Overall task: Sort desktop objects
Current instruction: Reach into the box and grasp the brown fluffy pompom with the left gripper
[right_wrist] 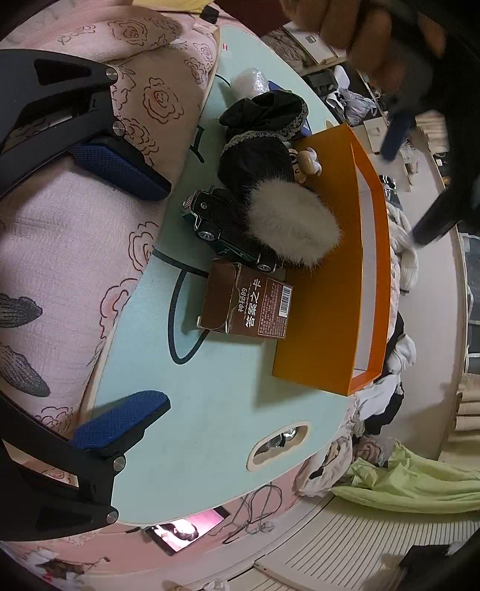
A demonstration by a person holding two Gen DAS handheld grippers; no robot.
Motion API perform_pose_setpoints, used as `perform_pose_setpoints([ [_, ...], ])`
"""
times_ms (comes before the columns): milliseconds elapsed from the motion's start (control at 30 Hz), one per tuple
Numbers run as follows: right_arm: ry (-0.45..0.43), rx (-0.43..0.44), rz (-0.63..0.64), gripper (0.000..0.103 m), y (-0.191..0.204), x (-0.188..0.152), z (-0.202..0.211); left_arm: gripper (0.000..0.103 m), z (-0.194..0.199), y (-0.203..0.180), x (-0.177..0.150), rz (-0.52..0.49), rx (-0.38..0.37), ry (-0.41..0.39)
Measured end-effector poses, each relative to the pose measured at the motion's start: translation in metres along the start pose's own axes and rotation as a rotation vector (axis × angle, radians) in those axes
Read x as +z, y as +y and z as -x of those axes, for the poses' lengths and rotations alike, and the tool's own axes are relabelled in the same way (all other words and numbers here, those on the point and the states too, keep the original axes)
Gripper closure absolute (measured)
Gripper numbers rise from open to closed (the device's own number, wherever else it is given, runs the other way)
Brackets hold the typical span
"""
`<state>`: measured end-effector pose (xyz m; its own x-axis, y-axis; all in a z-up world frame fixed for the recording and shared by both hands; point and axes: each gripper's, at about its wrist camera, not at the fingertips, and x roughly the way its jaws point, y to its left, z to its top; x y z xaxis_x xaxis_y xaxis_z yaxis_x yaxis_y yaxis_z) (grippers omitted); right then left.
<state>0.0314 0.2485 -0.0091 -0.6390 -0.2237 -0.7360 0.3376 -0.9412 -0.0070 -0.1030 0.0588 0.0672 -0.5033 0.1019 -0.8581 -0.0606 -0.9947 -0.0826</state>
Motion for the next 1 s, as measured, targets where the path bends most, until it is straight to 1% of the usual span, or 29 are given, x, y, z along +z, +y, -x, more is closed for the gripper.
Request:
perform_pose_setpoints([
  [100, 0.0, 0.0, 0.0, 0.001, -0.001, 0.0, 0.0, 0.0, -0.024, 0.0, -0.011, 0.022, 0.01, 0.053],
  [167, 0.001, 0.0, 0.0, 0.001, -0.001, -0.001, 0.0, 0.0, -0.026, -0.005, -0.016, -0.001, 0.071, 0.015],
  [200, 0.001, 0.0, 0.001, 0.001, -0.001, -0.001, -0.001, 0.0, -0.024, -0.005, -0.017, -0.005, 0.08, 0.006],
  [300, 0.0, 0.001, 0.0, 0.001, -0.001, 0.001, 0.004, 0.0, -0.024, -0.003, -0.021, 0.012, 0.067, -0.001],
  [600, 0.0, 0.001, 0.001, 0.001, -0.002, 0.003, 0.004, 0.0, -0.027, -0.002, -0.02, 0.004, 0.064, -0.026],
  [700, 0.0, 0.001, 0.001, 0.001, -0.002, 0.002, 0.004, 0.0, -0.028, -0.002, -0.018, 0.0, 0.053, -0.008],
  [733, 0.0, 0.001, 0.001, 0.001, -0.002, 0.002, 0.004, 0.001, -0.028, -0.003, -0.016, -0.003, 0.033, 0.008],
  [800, 0.001, 0.001, 0.001, 0.001, -0.002, 0.002, 0.004, 0.008, -0.026, -0.005, -0.009, -0.007, -0.023, 0.038],
  [833, 0.001, 0.001, 0.001, 0.001, -0.002, 0.002, 0.004, 0.01, -0.025, -0.006, -0.005, -0.007, -0.05, 0.059],
  [867, 0.001, 0.001, 0.001, 0.001, -0.002, 0.002, 0.004, 0.014, -0.027, -0.009, 0.001, -0.01, -0.096, 0.114],
  [900, 0.0, 0.001, 0.001, 0.001, -0.002, 0.002, 0.004, 0.022, -0.03, -0.012, 0.005, -0.015, -0.134, 0.163],
  [967, 0.001, 0.001, 0.001, 0.001, -0.001, 0.001, 0.004, 0.028, -0.039, -0.019, 0.015, -0.016, -0.217, 0.271],
  [1000, 0.0, 0.001, 0.001, 0.001, -0.001, 0.001, 0.004, 0.028, -0.044, -0.024, 0.018, -0.017, -0.242, 0.32],
])
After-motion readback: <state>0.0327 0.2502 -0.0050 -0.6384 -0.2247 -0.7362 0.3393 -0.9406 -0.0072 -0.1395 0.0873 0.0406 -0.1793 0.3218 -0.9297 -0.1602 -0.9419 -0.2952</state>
